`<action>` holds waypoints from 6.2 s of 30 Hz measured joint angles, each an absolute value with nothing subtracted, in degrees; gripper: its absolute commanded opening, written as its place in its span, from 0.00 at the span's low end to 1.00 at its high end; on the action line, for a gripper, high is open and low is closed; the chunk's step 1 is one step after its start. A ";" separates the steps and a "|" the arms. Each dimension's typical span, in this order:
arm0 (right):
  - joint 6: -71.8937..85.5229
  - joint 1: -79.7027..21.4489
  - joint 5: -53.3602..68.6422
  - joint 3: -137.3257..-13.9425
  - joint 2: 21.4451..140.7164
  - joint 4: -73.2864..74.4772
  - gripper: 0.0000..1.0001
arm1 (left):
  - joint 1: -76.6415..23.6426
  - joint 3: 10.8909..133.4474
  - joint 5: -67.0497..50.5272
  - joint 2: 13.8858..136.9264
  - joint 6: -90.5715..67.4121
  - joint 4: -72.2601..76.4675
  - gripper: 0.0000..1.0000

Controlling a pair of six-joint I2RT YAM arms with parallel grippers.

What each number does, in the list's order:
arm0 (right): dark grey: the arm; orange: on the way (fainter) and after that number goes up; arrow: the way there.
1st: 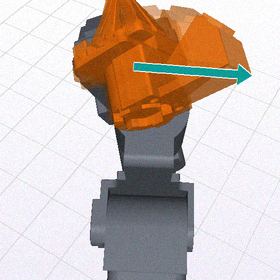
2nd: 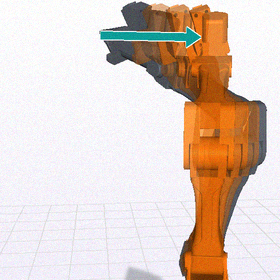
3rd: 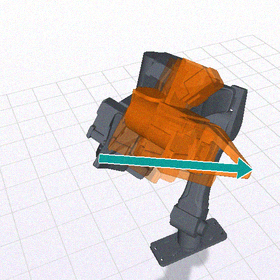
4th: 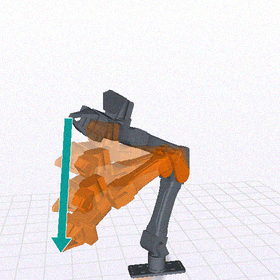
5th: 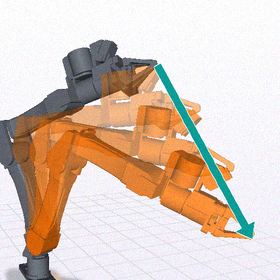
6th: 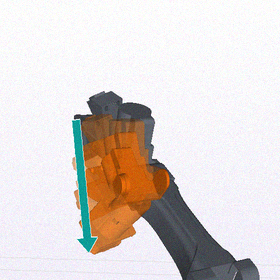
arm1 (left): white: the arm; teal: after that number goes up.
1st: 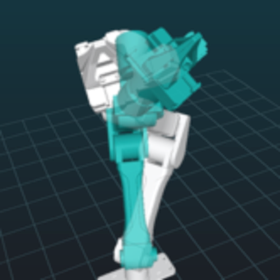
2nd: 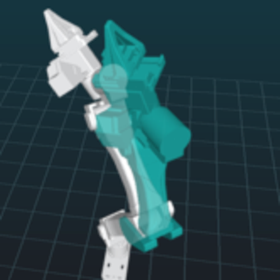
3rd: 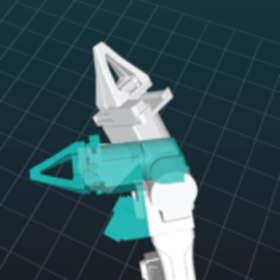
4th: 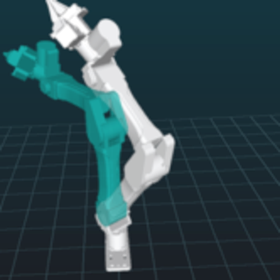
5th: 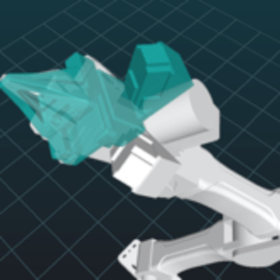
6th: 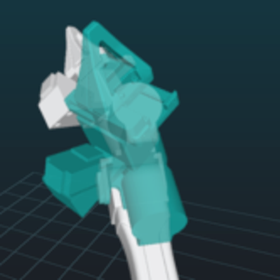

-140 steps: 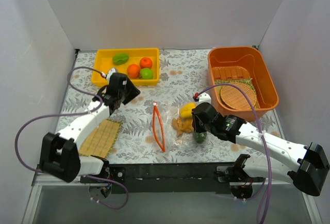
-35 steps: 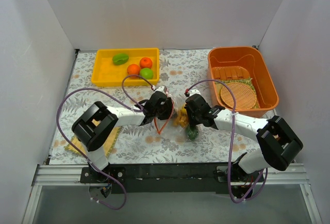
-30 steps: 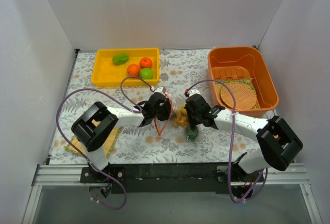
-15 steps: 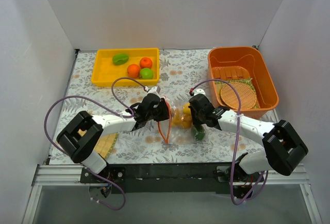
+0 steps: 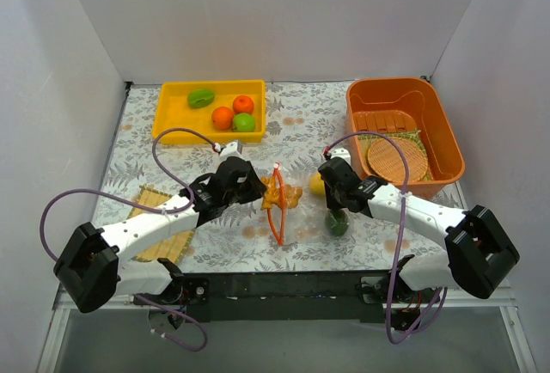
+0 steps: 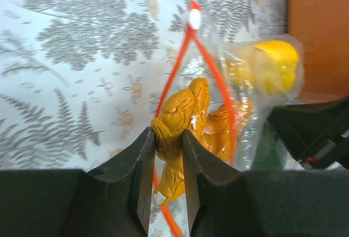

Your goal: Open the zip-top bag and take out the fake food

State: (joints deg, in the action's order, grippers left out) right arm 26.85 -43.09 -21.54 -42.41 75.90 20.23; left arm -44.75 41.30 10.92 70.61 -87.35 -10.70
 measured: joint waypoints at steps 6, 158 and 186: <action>27.09 -43.09 -22.81 -42.98 74.70 21.96 0.19 | -44.75 44.93 18.35 67.68 -87.83 -23.92 0.00; 40.47 -51.35 -31.48 -37.80 60.34 30.02 0.30 | -52.42 39.29 5.02 85.62 -102.08 -3.79 0.43; 40.32 -47.72 -29.71 -35.73 69.49 17.76 0.31 | -52.64 41.54 1.91 86.70 -99.13 -1.39 0.61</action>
